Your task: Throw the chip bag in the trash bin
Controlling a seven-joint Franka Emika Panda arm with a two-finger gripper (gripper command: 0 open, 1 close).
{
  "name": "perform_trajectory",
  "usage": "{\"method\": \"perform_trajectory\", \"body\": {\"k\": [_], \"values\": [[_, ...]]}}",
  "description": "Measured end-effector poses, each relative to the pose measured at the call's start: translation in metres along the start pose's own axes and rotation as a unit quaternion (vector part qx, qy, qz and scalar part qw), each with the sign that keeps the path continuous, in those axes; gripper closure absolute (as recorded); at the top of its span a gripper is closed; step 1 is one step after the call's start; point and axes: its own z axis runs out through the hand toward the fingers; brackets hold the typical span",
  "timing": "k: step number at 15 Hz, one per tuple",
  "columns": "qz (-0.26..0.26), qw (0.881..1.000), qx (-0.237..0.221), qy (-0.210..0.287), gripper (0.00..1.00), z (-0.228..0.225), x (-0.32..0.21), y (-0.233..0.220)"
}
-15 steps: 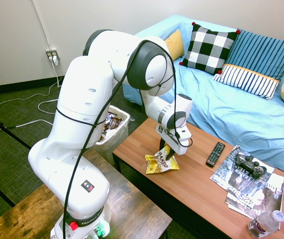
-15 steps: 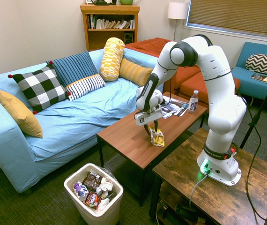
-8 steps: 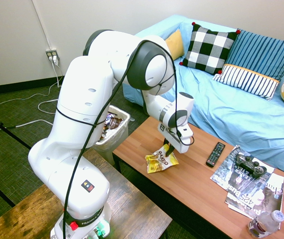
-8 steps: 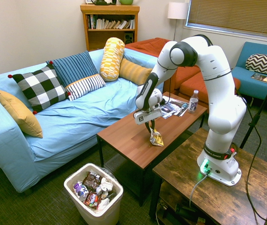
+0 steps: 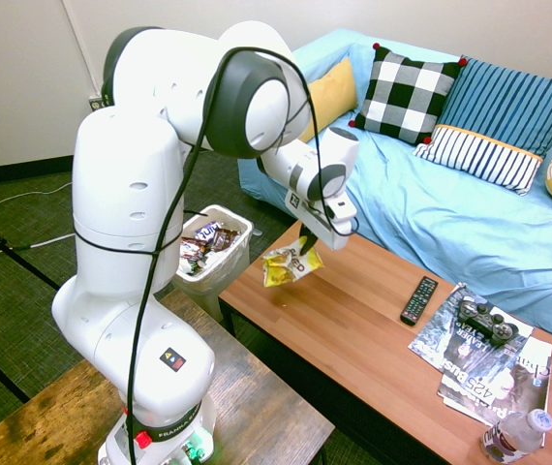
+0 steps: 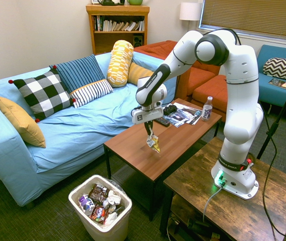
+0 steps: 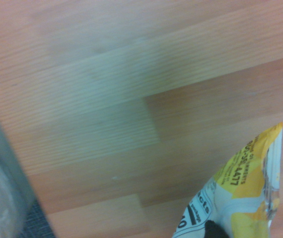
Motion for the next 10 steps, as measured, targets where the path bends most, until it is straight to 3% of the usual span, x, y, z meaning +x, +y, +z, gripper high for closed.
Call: {"method": "perform_trajectory", "body": {"k": [6,10], "values": [[-0.040,0.998,0.001,0.041,1.00,0.039,-0.134,-0.077],[-0.071,0.996,0.007,0.057,1.00,0.051,-0.191,-0.124]]}}
